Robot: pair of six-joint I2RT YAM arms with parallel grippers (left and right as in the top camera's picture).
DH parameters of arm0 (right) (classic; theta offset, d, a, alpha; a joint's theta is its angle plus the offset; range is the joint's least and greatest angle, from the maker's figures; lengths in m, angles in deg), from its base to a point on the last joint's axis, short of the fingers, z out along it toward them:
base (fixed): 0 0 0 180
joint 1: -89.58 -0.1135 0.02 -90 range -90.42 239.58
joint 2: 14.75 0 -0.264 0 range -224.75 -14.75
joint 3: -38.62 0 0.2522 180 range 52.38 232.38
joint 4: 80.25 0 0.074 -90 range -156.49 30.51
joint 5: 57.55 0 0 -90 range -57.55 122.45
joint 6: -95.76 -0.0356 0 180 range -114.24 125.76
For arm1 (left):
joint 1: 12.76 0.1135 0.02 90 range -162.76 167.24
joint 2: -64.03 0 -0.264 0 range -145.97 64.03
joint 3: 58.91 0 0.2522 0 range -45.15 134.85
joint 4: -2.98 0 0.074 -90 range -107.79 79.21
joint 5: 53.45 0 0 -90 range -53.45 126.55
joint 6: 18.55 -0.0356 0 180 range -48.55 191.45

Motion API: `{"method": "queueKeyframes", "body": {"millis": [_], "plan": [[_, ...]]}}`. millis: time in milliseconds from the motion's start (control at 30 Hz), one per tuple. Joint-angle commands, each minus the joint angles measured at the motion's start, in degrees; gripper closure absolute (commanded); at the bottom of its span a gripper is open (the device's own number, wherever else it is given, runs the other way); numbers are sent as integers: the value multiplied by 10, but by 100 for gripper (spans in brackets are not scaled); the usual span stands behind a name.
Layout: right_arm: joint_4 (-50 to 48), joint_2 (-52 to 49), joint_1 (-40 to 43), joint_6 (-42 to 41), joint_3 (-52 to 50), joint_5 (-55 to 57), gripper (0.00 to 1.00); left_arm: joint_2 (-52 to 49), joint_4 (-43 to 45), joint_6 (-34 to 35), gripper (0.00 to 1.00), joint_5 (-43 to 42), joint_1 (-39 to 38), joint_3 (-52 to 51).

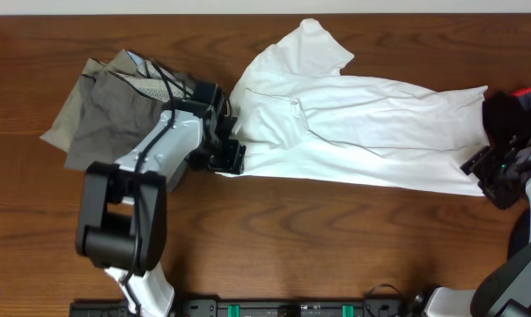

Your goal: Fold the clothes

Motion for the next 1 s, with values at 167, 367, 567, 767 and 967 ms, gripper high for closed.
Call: {"method": "queueKeyframes", "body": {"millis": [167, 367, 567, 767, 967], "plan": [[-20, -7, -2, -8, -3, 28, 32, -48, 4, 3, 89, -1, 2, -3], [-26, -62, -2, -10, -3, 29, 36, -42, -45, 3, 94, 46, 6, -3], [-35, -133, -2, -14, -3, 29, 37, -42, -85, 2, 94, 74, 21, -3], [-65, -181, -2, -14, -3, 35, 58, -42, -95, -1, 94, 75, 33, -3], [-31, -172, 0, -14, -2, 99, 98, -41, -119, -2, 94, 98, 50, -3]]}}
